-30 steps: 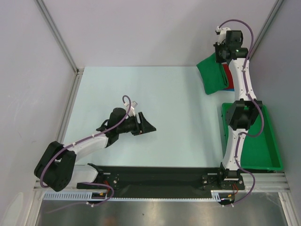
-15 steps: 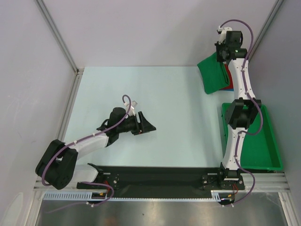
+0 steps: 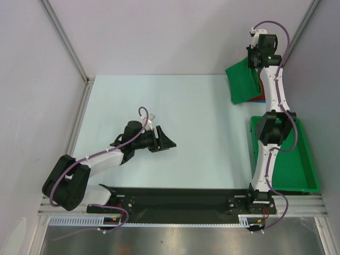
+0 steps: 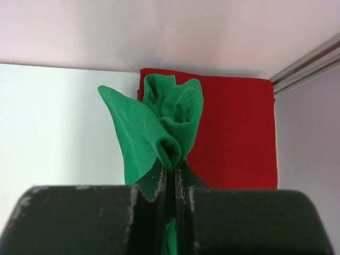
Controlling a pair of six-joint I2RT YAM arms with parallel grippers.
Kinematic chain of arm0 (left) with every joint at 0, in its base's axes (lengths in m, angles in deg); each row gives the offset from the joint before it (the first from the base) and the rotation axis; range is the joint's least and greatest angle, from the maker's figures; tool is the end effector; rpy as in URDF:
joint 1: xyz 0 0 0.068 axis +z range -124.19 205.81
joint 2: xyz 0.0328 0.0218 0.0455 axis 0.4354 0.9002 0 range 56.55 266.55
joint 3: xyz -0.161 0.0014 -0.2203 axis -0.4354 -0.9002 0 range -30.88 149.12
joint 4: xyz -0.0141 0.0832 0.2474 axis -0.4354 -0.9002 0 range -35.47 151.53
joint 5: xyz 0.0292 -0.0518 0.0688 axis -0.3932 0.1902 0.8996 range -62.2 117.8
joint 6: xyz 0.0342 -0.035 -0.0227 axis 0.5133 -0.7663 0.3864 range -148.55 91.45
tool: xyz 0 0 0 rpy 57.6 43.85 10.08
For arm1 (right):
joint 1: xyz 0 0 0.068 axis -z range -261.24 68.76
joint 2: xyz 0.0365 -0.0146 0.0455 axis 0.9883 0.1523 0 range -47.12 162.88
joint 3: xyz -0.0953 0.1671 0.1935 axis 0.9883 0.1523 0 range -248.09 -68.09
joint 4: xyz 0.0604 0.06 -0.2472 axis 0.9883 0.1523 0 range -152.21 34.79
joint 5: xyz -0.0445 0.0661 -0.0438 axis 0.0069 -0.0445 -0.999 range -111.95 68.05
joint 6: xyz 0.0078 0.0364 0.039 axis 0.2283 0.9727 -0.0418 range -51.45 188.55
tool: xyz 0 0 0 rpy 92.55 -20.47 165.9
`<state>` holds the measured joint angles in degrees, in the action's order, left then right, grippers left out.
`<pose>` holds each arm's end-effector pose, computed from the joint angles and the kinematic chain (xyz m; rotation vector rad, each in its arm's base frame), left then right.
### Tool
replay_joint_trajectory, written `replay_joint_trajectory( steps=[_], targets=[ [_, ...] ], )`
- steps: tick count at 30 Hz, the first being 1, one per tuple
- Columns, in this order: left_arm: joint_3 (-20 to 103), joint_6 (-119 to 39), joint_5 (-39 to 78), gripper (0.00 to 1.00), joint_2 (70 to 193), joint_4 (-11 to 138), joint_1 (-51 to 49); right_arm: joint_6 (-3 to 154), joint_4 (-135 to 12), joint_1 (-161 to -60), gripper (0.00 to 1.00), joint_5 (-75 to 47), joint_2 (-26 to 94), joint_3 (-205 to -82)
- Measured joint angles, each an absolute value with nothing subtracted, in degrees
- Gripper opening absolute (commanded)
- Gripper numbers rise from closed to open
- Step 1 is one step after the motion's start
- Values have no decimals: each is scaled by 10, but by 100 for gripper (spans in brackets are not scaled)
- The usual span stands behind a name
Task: Fold and stack the t-shirts
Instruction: Neatly place the folded tshirt to the corner
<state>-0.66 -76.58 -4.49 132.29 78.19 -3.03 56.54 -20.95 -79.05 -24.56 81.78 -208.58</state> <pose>0.2190 -0.1425 0.1864 0.0044 2.3037 -1.3487 0.5085 -0.0211 0.3727 -0.1516 2.0886 -0.1976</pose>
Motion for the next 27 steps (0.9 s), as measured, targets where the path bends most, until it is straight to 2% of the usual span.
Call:
replay_joint_trajectory(
  steps=[27],
  targets=[
    [-9,-780,-74,68,1352,819,-18,569,-262,-747,0,-255,895,-2115]
  ],
)
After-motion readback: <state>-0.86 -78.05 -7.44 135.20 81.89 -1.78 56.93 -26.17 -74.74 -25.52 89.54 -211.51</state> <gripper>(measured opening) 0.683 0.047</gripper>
